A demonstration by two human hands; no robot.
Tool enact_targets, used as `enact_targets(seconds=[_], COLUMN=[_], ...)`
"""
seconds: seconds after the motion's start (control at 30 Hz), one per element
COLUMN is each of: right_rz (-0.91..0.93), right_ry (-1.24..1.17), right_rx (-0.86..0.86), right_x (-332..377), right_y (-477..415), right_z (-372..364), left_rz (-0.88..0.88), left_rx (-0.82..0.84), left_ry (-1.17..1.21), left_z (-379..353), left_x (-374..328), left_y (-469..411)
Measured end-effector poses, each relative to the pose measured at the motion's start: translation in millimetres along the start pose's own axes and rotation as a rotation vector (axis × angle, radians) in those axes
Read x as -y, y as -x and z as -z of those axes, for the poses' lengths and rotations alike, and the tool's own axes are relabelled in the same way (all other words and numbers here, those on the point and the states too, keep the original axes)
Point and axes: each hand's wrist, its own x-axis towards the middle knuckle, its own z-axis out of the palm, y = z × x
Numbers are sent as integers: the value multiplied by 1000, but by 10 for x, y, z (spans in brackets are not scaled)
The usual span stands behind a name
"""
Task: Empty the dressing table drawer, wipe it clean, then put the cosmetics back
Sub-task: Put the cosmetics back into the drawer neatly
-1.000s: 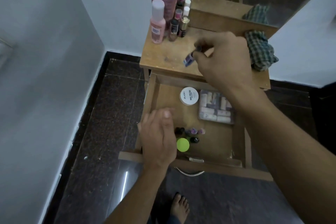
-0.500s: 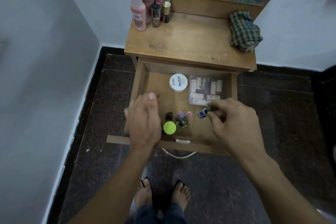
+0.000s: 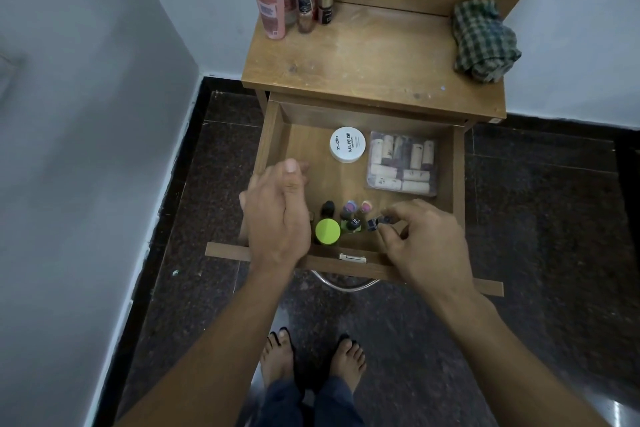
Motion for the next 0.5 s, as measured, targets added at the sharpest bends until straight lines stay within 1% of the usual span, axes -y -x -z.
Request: enact_targets(seconds=[0.3,0.5], right_rz=[-50,-64], right_ry=[36,-5], right_rx=[12,2], right_x=[17,5], right_y=[20,7], right_z=[-83,-120], left_rz=[-26,-21], left_rx=[-7,8], left_ry=[18,5], left_z=[-4,-2], left_x=[30,15], left_y=[2,8])
